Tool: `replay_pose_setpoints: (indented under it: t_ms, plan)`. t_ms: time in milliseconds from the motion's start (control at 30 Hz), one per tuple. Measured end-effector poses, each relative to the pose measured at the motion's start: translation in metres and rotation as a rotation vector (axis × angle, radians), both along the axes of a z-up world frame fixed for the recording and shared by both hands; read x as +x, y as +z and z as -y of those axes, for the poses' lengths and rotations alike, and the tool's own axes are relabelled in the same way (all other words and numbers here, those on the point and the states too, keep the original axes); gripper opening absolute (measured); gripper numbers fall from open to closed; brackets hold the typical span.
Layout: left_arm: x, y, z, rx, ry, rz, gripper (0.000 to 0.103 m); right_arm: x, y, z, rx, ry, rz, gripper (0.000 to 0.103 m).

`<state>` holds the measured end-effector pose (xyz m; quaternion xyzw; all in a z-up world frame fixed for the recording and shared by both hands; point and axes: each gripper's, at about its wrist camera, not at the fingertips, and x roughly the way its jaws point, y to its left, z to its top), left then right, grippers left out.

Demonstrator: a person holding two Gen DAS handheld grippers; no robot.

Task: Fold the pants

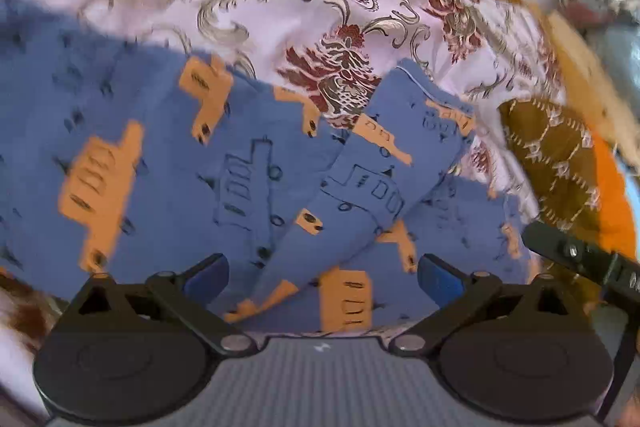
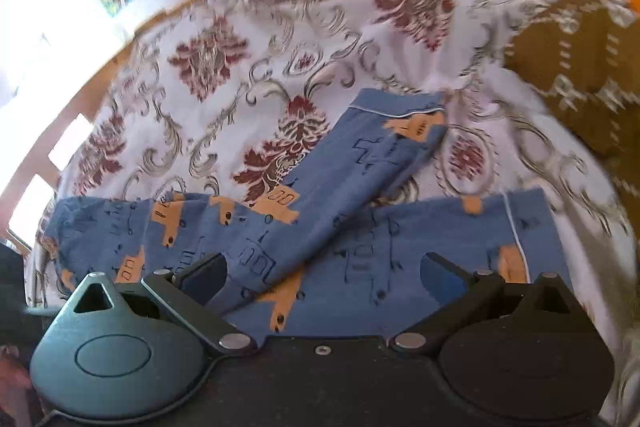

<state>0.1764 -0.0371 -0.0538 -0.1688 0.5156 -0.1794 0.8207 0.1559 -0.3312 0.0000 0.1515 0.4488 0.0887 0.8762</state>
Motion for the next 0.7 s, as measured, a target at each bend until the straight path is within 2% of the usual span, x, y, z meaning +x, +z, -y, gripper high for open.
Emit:
replay_pose_setpoints:
  t_ms: [67,133,267,333,400,467,533,600,700]
  plan:
    - [0.001,-0.008,-0.003,0.001,-0.049,0.028,0.102,0.029,0.002,-0.016,-0.017,0.056,-0.073,0.103]
    - [0.000,-0.013,-0.008,0.023,-0.082,0.075,0.098,0.056,0.002,-0.030,-0.027,0.081,-0.101,0.103]
    - [-0.003,-0.011,-0.013,0.024,-0.070,0.124,0.084,0.110,-0.006,-0.059,-0.056,0.071,-0.169,0.102]
    - [-0.005,-0.011,-0.011,0.024,-0.103,0.129,0.079,0.133,-0.013,-0.072,-0.071,0.057,-0.221,0.102]
    - [-0.003,-0.013,-0.008,0.024,-0.132,0.118,0.066,0.154,-0.021,-0.084,-0.085,0.053,-0.283,0.101]
    - [0.000,-0.018,-0.006,0.027,-0.140,0.099,0.058,0.169,-0.030,-0.092,-0.123,0.044,-0.338,0.092]
    - [0.002,-0.021,-0.007,0.027,-0.135,0.093,0.051,0.179,-0.037,-0.100,-0.167,0.029,-0.371,0.089]
    - [0.003,-0.022,-0.007,0.022,-0.130,0.082,0.042,0.187,-0.042,-0.107,-0.223,0.012,-0.388,0.084]
    - [0.005,-0.024,-0.009,0.011,-0.123,0.070,0.035,0.196,-0.046,-0.113,-0.291,-0.010,-0.390,0.076]
